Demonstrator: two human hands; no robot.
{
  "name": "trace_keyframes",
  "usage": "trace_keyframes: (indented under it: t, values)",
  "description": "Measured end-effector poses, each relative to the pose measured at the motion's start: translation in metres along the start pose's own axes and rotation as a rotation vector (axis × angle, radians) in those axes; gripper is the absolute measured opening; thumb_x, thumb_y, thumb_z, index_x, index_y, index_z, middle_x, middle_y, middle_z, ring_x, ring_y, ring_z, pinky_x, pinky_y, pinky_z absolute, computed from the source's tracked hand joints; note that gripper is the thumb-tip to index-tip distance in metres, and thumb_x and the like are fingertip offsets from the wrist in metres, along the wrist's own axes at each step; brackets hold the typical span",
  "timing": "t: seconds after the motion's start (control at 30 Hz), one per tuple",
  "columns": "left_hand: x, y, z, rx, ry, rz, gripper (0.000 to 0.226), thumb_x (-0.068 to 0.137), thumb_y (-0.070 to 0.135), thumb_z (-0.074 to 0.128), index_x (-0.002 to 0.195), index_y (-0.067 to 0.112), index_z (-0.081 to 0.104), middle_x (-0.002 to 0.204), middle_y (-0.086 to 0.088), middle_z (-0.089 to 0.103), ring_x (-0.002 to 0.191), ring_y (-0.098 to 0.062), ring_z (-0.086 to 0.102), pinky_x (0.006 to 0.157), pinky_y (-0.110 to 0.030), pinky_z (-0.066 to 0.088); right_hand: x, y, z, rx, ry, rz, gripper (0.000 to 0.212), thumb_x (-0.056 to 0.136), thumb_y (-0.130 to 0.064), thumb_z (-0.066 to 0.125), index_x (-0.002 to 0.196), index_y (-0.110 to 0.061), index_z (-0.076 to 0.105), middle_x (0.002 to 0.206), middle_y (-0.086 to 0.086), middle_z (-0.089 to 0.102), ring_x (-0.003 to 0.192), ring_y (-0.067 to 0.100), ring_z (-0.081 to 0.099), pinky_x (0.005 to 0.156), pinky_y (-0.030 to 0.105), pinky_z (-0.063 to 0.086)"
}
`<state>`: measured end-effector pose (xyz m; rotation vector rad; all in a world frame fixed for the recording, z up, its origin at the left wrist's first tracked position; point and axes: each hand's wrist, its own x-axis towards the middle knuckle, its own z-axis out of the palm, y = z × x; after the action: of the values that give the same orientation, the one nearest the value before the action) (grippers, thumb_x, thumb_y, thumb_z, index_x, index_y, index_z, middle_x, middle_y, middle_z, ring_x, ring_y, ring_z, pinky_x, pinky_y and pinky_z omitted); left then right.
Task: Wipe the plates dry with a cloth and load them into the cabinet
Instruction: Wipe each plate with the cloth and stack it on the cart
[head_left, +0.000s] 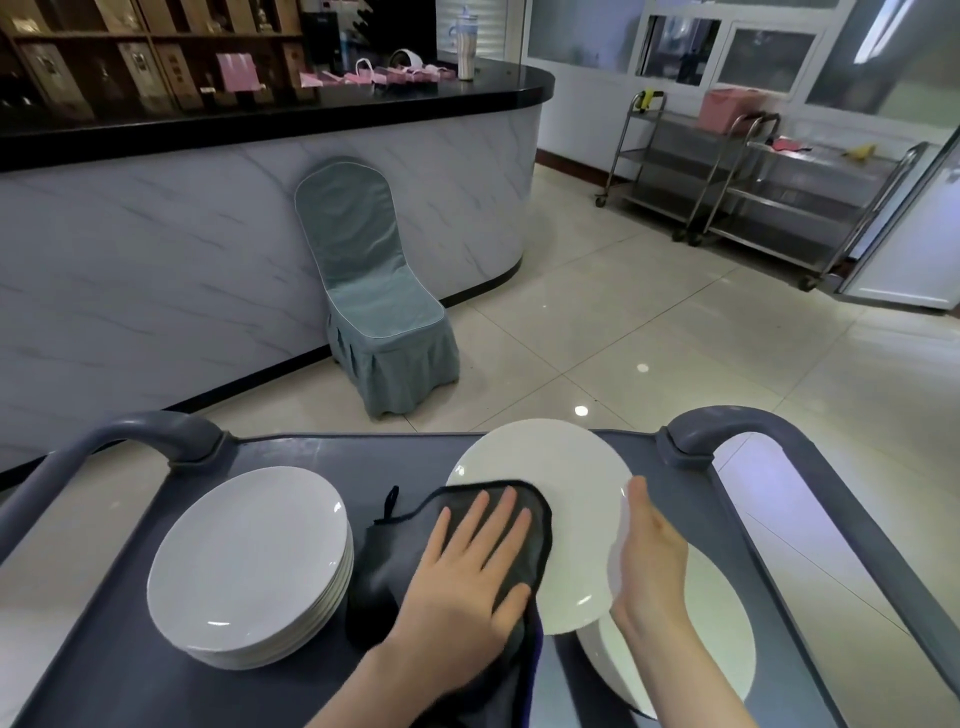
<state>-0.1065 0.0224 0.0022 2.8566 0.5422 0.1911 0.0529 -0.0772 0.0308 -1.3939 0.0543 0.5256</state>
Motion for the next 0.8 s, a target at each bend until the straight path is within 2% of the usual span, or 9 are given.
trace_keyframes:
  t: [0.07, 0.13, 0.27, 0.37, 0.43, 0.5, 0.57, 0.67, 0.8]
  values:
    - [-0.011, 0.018, 0.006, -0.016, 0.018, 0.082, 0.063, 0.083, 0.040, 0.051, 0.144, 0.023, 0.051, 0.156, 0.002, 0.038, 0.143, -0.022, 0.038, 0.105, -0.057, 0.043, -0.003, 0.005, 0.002, -0.022, 0.033, 0.026, 0.033, 0.097, -0.041, 0.056, 0.086, -0.014, 0.071, 0.072, -0.010, 0.075, 0.059, 0.007, 0.069, 0.058, 0.027, 0.050]
    - [-0.009, 0.030, 0.014, -0.010, 0.051, 0.172, 0.062, 0.085, 0.041, 0.053, 0.145, 0.024, 0.050, 0.157, 0.004, 0.037, 0.144, -0.020, 0.036, 0.107, -0.057, 0.040, -0.011, 0.013, 0.008, -0.027, 0.046, 0.058, 0.035, 0.097, -0.042, 0.057, 0.091, -0.012, 0.072, 0.078, -0.005, 0.077, 0.069, 0.012, 0.072, 0.064, 0.031, 0.051]
    - [0.031, 0.019, 0.001, 0.053, 0.032, 0.111, 0.061, 0.098, 0.045, 0.029, 0.156, 0.028, 0.024, 0.165, 0.010, 0.009, 0.152, -0.015, 0.007, 0.120, -0.053, 0.018, -0.028, 0.028, 0.018, 0.027, 0.006, 0.103, 0.034, 0.099, -0.040, 0.057, 0.093, -0.012, 0.075, 0.090, 0.001, 0.078, 0.085, 0.014, 0.070, 0.076, 0.031, 0.053]
    - [0.052, -0.010, -0.010, 0.030, 0.005, 0.006, 0.065, 0.098, 0.054, 0.012, 0.157, 0.035, -0.006, 0.160, 0.019, -0.024, 0.147, -0.006, -0.025, 0.123, -0.041, -0.008, -0.029, 0.025, 0.020, -0.026, -0.013, 0.054, 0.035, 0.100, -0.040, 0.056, 0.081, -0.013, 0.069, 0.072, -0.011, 0.072, 0.066, -0.001, 0.064, 0.057, 0.015, 0.048]
    - [0.050, -0.026, -0.013, 0.053, 0.005, -0.037, 0.065, 0.097, 0.058, 0.009, 0.154, 0.036, -0.013, 0.159, 0.019, -0.026, 0.145, -0.003, -0.029, 0.122, -0.039, -0.012, -0.023, 0.015, 0.016, -0.027, -0.004, 0.030, 0.036, 0.100, -0.037, 0.057, 0.077, -0.011, 0.065, 0.059, -0.013, 0.067, 0.052, 0.000, 0.062, 0.046, 0.012, 0.046]
    - [0.037, -0.033, -0.010, 0.064, -0.015, -0.043, 0.067, 0.095, 0.060, 0.008, 0.153, 0.036, -0.015, 0.159, 0.018, -0.025, 0.145, -0.004, -0.029, 0.122, -0.039, -0.013, -0.016, 0.004, 0.011, -0.004, 0.013, -0.002, 0.035, 0.099, -0.037, 0.059, 0.076, -0.011, 0.063, 0.062, -0.008, 0.067, 0.055, 0.006, 0.063, 0.049, 0.016, 0.050]
    - [0.018, -0.029, -0.002, 0.069, -0.003, -0.043, 0.068, 0.095, 0.055, 0.019, 0.156, 0.032, 0.001, 0.163, 0.013, -0.011, 0.151, -0.010, -0.015, 0.122, -0.046, -0.008, -0.011, -0.004, 0.006, 0.032, 0.034, -0.042, 0.032, 0.099, -0.036, 0.058, 0.078, -0.011, 0.062, 0.070, -0.006, 0.068, 0.063, 0.011, 0.064, 0.059, 0.022, 0.054]
    - [-0.007, -0.001, 0.008, 0.037, 0.084, 0.041, 0.063, 0.089, 0.039, 0.043, 0.149, 0.019, 0.042, 0.159, 0.001, 0.030, 0.147, -0.026, 0.028, 0.112, -0.057, 0.017, -0.010, -0.007, 0.006, 0.067, 0.051, -0.040, 0.034, 0.099, -0.036, 0.057, 0.082, -0.009, 0.066, 0.079, -0.010, 0.075, 0.069, 0.009, 0.070, 0.064, 0.023, 0.053]
    - [-0.003, 0.031, 0.020, 0.005, 0.168, 0.194, 0.060, 0.090, 0.034, 0.046, 0.148, 0.019, 0.044, 0.159, 0.001, 0.032, 0.147, -0.023, 0.030, 0.112, -0.055, 0.028, -0.025, 0.011, 0.011, 0.039, 0.054, 0.010, 0.033, 0.099, -0.041, 0.056, 0.088, -0.016, 0.074, 0.083, -0.005, 0.078, 0.069, 0.003, 0.072, 0.062, 0.022, 0.051]
